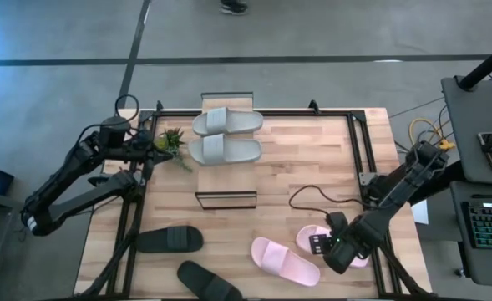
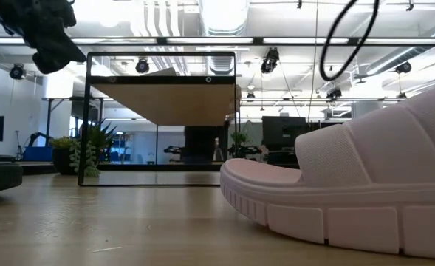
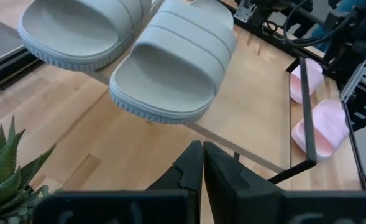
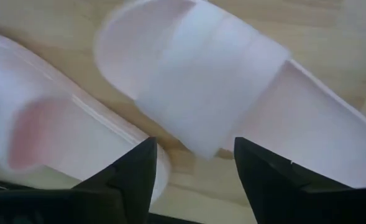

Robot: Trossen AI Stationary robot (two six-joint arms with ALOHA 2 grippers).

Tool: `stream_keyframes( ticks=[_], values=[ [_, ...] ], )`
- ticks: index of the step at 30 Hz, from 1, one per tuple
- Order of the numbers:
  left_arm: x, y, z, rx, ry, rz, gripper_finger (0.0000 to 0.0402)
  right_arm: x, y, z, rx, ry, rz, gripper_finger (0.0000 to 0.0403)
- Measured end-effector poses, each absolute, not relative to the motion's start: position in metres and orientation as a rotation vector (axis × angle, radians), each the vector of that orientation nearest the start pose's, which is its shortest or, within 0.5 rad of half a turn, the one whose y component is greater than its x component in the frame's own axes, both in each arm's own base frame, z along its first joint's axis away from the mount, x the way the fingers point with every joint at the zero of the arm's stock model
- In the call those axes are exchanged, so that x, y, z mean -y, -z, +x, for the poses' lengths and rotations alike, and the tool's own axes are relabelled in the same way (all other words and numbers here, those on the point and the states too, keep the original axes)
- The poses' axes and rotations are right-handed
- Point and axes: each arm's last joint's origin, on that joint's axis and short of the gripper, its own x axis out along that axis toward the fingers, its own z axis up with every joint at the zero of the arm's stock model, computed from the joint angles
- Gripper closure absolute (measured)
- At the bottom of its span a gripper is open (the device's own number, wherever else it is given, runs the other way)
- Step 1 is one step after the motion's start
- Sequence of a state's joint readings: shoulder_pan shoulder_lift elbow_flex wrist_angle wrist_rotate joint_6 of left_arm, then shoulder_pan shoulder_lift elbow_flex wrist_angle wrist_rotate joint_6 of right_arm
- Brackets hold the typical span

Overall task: Pick and place slides into the shelf
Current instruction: Move the top pink slide to the upper middle of the table

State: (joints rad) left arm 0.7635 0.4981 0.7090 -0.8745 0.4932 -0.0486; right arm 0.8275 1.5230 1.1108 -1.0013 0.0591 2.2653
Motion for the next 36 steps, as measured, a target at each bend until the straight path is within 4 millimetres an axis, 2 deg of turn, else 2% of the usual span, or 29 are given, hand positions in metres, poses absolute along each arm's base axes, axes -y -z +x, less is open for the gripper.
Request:
stream_keyframes(
  ticks=[7, 11, 20, 24, 31, 36],
  values=[
    [-0.049, -0.283, 0.071, -0.520, -0.274, -0.430, 0.0402, -0.209, -0.207, 0.178, -1.220, 0.873, 1.277, 0.0195],
    [-0.050, -0.283, 0.072, -0.521, -0.274, -0.431, 0.0402, -0.210, -0.192, 0.178, -1.150, 0.802, 1.322, 0.0195],
    [-0.051, -0.282, 0.073, -0.530, -0.275, -0.442, 0.0402, -0.188, -0.173, 0.183, -0.970, 0.888, 1.274, 0.0201],
    [-0.051, -0.282, 0.073, -0.528, -0.281, -0.461, 0.0402, -0.175, -0.167, 0.188, -0.921, 0.924, 1.263, 0.0239],
    [-0.050, -0.282, 0.072, -0.526, -0.280, -0.460, 0.0402, -0.154, -0.158, 0.194, -0.781, 0.993, 1.217, 0.0370],
    [-0.051, -0.282, 0.073, -0.530, -0.286, -0.461, 0.0402, -0.130, -0.159, 0.207, -0.657, 1.064, 1.184, 0.0388]
  ],
)
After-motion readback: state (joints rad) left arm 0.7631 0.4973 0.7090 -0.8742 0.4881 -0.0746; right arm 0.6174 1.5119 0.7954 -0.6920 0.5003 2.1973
